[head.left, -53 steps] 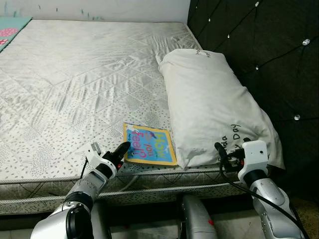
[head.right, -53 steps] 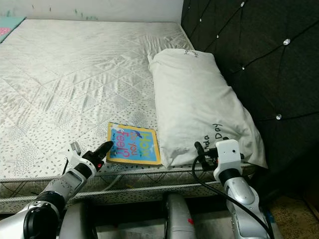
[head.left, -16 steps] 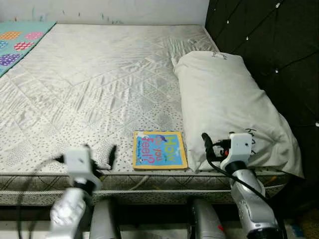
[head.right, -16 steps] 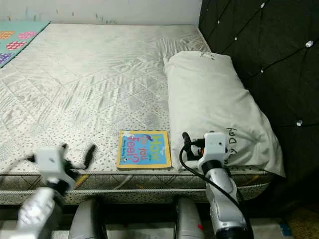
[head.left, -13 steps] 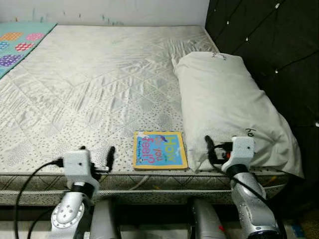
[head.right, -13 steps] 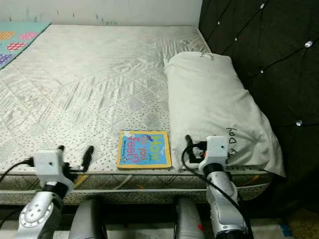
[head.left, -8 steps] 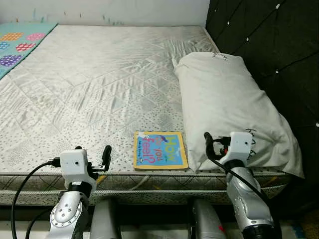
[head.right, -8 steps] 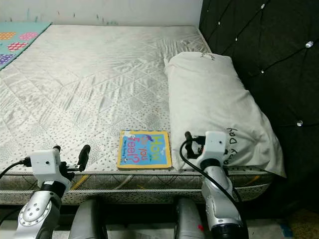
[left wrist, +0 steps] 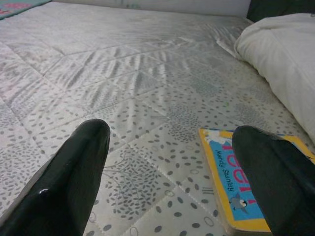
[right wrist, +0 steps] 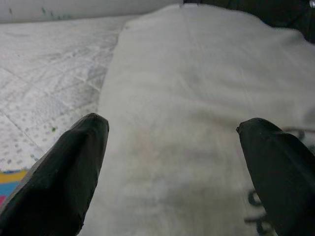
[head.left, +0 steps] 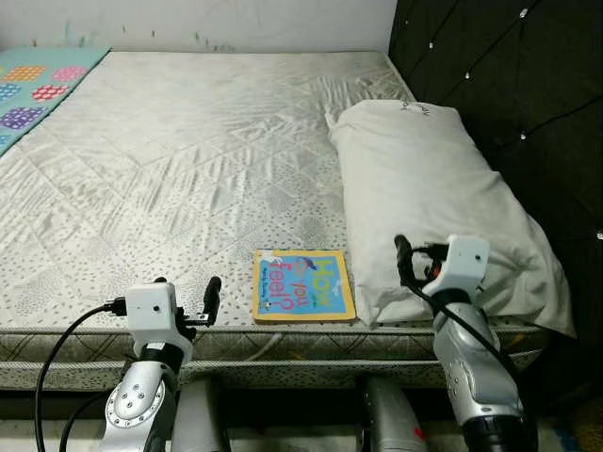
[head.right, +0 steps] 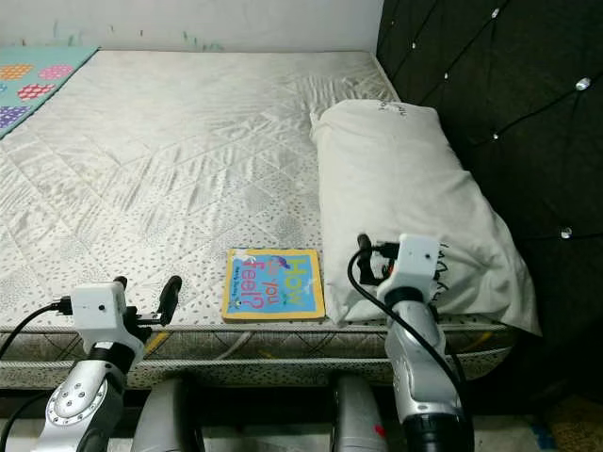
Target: Clean up the room
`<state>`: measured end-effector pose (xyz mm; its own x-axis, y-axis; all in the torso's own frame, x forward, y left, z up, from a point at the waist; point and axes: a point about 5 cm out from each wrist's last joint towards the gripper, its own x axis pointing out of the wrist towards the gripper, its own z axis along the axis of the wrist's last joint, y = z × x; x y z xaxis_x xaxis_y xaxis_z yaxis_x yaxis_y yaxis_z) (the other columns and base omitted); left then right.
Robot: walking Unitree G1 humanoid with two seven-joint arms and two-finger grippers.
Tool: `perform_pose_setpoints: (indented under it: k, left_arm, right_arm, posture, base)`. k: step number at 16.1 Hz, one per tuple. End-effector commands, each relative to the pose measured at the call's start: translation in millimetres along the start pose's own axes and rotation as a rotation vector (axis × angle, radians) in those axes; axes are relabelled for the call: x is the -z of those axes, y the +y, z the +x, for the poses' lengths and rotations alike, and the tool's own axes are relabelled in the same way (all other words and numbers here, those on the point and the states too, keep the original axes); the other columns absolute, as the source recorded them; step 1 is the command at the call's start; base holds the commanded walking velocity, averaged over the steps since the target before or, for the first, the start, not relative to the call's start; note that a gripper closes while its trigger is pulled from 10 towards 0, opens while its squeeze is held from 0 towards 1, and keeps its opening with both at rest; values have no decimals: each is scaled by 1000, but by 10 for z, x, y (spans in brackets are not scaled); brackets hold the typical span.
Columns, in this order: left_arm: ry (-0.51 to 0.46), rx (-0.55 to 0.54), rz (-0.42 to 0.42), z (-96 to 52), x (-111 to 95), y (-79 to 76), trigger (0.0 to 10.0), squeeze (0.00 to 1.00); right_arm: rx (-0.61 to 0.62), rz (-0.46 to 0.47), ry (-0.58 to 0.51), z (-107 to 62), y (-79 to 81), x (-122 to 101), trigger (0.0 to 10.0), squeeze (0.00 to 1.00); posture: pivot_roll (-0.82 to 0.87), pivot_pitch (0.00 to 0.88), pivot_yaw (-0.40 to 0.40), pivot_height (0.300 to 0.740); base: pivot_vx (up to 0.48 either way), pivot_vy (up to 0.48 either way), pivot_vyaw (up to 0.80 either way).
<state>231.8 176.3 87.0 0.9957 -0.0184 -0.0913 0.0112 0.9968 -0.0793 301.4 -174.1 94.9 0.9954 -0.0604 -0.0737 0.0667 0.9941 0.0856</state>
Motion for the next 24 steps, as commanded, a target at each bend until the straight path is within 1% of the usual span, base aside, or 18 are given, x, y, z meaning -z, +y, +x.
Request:
perform_pose_setpoints:
  k: [1,3,4,10,13,16,22,23,24]
  left_arm:
    - [10,-2,4,7,13,9,10000,0]
    - [12,0,0,2,26,-13,10000,0]
    - [13,14,-3,3,29,-49,10000,0]
    - [5,20,-2,38,0,-62,10000,0]
    - [3,22,-2,50,-2,-72,10000,0]
    - [0,25,0,71,-10,-83,10000,0]
    - [-12,37,1,99,-29,-124,10000,0]
    - [-6,30,-15,97,-20,-127,10000,0]
    - [16,13,-55,86,14,-116,10000,0]
  right_arm:
    - [-10,0,-15,5,9,-60,10000,0]
    - [-12,-1,-15,5,8,-66,10000,0]
    - [-7,4,-13,2,0,-70,10000,0]
    - [1,5,-11,-8,-15,-66,10000,0]
    - [4,3,-10,-10,-24,-66,10000,0]
    - [12,-7,-8,-9,-61,-57,10000,0]
    - [23,-15,-9,-6,-89,-57,10000,0]
    - [25,-17,-8,-8,-98,-56,10000,0]
    - [28,-25,-11,-8,-114,-62,10000,0]
  posture:
    - [-81,0,-14,599]
    - [-84,0,-12,609]
    - [-86,0,-8,624]
    - [-86,0,-3,684]
    - [-88,0,-1,704]
    - [-90,0,1,739]
    - [-93,0,2,740]
    - [-94,0,0,740]
    - [-94,0,0,740]
  base:
    - [0,0,0]
    - [0,0,0]
    - [0,0,0]
    - [0,0,0]
    - [0,0,0]
    - [0,0,0]
    - [0,0,0]
    - [0,0,0]
    - [0,0,0]
